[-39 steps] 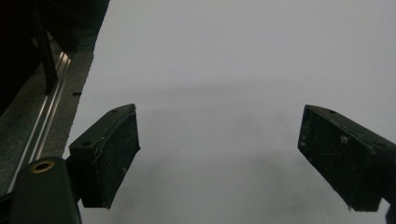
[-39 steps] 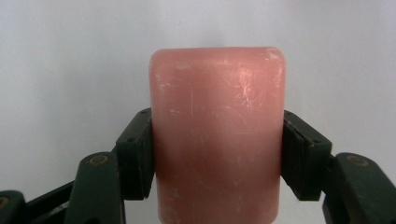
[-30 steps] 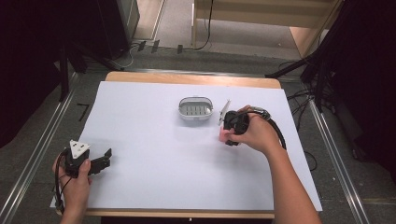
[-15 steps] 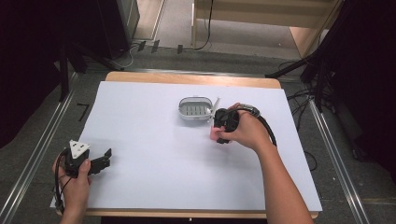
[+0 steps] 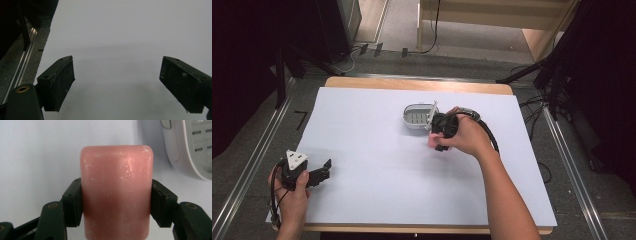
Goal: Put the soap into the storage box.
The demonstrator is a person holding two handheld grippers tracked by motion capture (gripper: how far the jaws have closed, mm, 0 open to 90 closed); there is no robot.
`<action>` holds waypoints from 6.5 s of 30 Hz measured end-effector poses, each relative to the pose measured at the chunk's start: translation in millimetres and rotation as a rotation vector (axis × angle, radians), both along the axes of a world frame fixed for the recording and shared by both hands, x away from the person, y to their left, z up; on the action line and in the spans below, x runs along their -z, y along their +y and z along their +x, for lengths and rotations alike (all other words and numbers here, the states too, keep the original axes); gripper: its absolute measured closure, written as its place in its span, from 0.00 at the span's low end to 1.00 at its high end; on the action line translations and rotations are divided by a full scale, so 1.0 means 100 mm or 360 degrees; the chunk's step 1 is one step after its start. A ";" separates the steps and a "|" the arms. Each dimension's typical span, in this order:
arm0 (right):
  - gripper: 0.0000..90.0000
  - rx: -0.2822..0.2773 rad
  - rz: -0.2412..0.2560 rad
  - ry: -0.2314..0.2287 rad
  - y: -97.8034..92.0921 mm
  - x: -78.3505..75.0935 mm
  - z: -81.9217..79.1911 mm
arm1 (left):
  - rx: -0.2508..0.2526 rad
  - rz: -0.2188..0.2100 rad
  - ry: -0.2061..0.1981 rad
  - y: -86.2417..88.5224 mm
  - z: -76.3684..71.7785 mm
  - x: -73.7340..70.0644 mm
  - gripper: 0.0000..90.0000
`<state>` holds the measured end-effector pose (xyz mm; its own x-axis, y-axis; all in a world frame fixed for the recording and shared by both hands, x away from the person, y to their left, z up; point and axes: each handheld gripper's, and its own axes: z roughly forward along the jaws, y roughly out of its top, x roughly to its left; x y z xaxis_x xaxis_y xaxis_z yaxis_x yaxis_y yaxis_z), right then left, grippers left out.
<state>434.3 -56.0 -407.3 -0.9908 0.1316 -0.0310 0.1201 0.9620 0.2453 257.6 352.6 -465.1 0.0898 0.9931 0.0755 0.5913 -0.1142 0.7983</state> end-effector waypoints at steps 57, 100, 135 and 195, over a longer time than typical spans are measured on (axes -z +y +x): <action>0.43 -0.0117 -0.0034 -0.0081 0.63 -0.35 0.64 | -0.0002 -0.0034 -0.0005 0.02 0.00 0.00 0.15; 0.39 -0.0072 -0.0003 -0.0128 0.60 -0.35 0.84 | 0.0005 -0.0044 -0.0006 0.02 0.00 0.00 0.15; 0.26 0.0055 0.0087 -0.0132 0.31 -0.22 0.34 | 0.0003 -0.0027 -0.0006 0.01 0.00 0.00 0.15; 0.22 0.0305 0.0213 -0.0062 -0.58 0.27 -0.40 | 0.0003 0.0011 -0.0004 -0.01 0.00 0.00 0.15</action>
